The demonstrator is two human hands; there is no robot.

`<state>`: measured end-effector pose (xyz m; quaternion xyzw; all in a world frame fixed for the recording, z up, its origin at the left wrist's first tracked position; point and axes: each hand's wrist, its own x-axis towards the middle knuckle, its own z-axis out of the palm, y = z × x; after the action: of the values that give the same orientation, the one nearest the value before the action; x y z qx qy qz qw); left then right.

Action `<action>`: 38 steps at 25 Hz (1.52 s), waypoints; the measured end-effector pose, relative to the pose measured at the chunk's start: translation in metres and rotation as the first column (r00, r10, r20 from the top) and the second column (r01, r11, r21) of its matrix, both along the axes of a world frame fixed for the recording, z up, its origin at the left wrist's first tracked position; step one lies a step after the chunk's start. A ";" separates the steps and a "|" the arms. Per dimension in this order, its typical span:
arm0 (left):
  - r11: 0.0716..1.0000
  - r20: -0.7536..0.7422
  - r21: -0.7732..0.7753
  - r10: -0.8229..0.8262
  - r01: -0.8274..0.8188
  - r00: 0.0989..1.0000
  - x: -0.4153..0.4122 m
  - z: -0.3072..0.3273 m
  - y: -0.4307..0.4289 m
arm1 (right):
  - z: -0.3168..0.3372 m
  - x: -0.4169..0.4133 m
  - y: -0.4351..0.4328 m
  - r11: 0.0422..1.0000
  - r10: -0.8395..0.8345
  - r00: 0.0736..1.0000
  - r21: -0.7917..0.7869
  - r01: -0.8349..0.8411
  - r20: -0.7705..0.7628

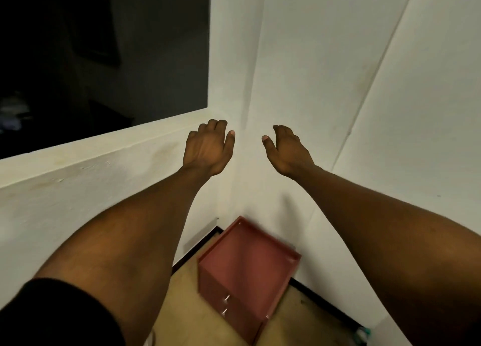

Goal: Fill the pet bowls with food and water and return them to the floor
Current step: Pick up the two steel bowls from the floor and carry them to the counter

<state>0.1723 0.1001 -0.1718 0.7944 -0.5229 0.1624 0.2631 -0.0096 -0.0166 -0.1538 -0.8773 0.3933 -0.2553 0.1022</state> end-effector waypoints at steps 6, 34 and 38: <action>0.974 -0.101 0.074 0.223 -0.216 0.970 0.104 -0.077 0.103 | -0.074 0.129 0.065 0.966 0.225 0.973 0.145 -0.215 -0.056; 0.304 -0.829 0.547 0.327 -0.780 -0.453 0.148 -0.817 0.420 | -0.845 0.339 0.250 0.549 0.657 0.650 0.833 -0.064 -0.382; 0.237 -0.815 0.577 0.231 -0.782 -0.531 0.167 -0.922 0.425 | -0.946 0.357 0.234 0.575 0.589 0.698 0.818 -0.008 -0.407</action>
<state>0.3392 0.5249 -1.0940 0.7009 0.4397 -0.1863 0.5299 0.3475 0.2172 -1.1001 -0.8340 0.3051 0.2774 0.3667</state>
